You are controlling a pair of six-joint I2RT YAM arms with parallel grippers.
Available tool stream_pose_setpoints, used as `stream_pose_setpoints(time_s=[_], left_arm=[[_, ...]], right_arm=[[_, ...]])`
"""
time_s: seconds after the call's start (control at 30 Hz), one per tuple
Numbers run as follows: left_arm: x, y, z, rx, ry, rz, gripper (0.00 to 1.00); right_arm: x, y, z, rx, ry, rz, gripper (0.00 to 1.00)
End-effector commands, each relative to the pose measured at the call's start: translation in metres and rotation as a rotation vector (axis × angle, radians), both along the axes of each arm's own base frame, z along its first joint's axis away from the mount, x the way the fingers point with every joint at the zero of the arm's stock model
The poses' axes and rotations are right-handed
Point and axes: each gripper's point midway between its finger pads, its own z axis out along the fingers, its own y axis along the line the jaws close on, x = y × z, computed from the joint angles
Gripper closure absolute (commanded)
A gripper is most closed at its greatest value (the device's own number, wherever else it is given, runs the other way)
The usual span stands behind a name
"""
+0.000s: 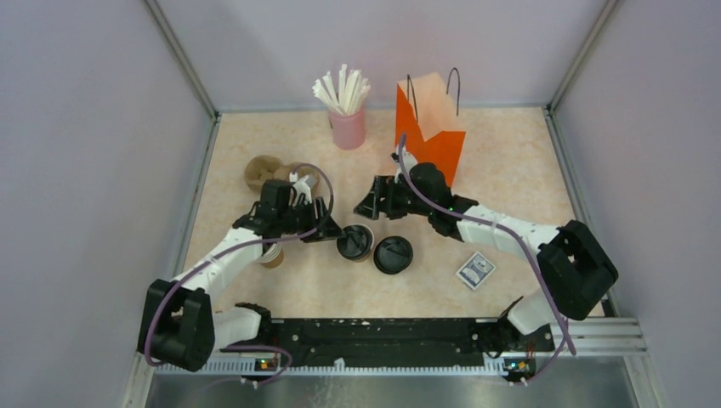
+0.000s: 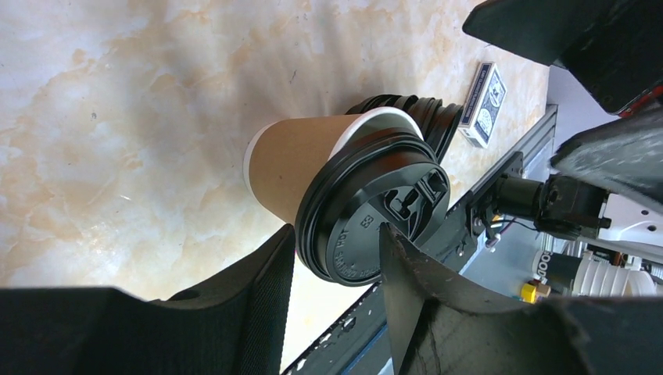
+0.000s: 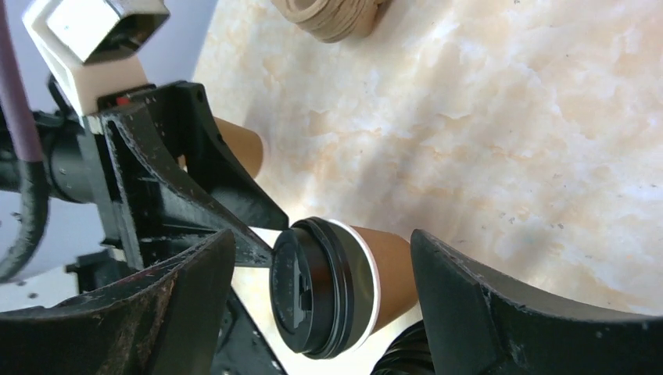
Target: Pack the takeout coffee
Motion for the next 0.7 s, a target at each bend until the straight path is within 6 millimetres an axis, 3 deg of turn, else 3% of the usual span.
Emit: stream_pose_setpoints(time_s=[0.0,0.3,0.67], left_arm=[[0.004,-0.002,0.026,-0.019,-0.077,-0.002,0.50],[-0.009,0.003,0.026,-0.024,-0.070,0.016,0.48],[-0.014,0.001,0.015,-0.039,-0.033,0.014,0.48]], right_arm=[[-0.003,-0.004,0.007,-0.157,-0.132,0.030,0.19],[-0.018,0.001,-0.014,-0.292,-0.145,0.132,0.19],[-0.029,0.012,-0.020,-0.273,-0.140,0.206,0.19]])
